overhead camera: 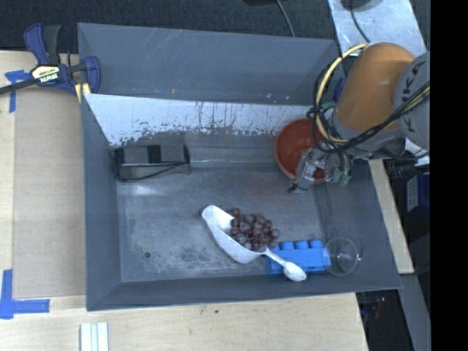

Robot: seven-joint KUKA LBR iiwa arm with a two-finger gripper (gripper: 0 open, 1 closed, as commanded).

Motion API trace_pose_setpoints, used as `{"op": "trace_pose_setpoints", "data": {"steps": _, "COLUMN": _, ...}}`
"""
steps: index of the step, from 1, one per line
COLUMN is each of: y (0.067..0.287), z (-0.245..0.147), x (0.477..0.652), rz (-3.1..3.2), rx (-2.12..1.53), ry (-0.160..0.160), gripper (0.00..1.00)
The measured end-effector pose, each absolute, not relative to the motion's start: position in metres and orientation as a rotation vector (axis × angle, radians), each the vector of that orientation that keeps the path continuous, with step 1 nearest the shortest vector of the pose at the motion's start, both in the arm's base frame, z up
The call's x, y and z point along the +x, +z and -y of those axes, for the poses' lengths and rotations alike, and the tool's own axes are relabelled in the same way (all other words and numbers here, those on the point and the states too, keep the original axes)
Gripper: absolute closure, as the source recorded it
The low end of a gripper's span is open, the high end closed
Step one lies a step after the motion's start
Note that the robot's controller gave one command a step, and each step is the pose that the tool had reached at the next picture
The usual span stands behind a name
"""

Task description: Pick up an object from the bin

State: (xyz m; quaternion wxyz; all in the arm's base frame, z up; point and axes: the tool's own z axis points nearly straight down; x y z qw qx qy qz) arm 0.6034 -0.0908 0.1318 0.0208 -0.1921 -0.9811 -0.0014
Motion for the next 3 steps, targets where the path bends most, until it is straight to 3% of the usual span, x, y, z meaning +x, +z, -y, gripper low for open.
{"op": "trace_pose_setpoints", "data": {"steps": 1, "y": 0.164, "z": 0.091, "x": 0.605, "rz": 3.047, "rx": -0.595, "ry": -0.005, "gripper": 1.0}}
{"op": "trace_pose_setpoints", "data": {"steps": 3, "y": 0.176, "z": 0.092, "x": 0.605, "rz": 3.052, "rx": -0.594, "ry": -0.004, "gripper": 1.0}}
